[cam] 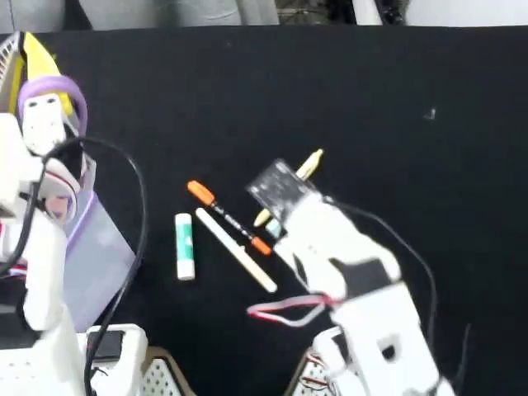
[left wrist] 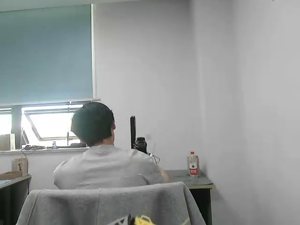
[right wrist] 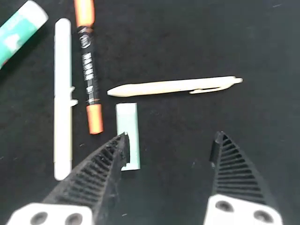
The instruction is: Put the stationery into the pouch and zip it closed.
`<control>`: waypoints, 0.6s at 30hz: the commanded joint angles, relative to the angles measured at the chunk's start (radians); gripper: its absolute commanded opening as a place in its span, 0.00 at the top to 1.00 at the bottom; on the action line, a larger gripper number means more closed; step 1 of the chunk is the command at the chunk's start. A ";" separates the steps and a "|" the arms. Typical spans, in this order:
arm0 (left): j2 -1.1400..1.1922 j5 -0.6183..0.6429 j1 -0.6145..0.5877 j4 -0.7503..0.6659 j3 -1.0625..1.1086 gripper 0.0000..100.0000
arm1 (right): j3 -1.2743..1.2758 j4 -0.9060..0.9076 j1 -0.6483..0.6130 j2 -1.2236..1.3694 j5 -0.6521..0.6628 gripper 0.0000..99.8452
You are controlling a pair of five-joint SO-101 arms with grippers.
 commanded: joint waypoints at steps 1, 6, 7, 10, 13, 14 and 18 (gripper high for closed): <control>-0.071 -0.008 0.005 -0.006 0.067 0.97 | -0.137 -0.031 -0.084 0.317 -0.011 0.72; -0.104 -0.006 0.005 -0.035 0.087 0.97 | -0.188 -0.032 -0.091 0.487 0.043 0.72; -0.107 -0.006 0.005 -0.044 0.088 0.97 | -0.188 -0.040 -0.094 0.510 0.051 0.72; -0.112 -0.006 0.005 -0.055 0.097 0.97 | -0.185 -0.107 -0.087 0.576 0.058 0.72; -0.114 -0.005 0.012 -0.055 0.113 0.97 | -0.186 -0.146 -0.094 0.659 0.064 0.72; -0.114 -0.005 0.012 -0.055 0.119 0.97 | -0.186 -0.152 -0.095 0.690 0.087 0.72; -0.114 -0.005 0.010 -0.057 0.137 0.97 | -0.200 -0.218 -0.089 0.797 0.127 0.72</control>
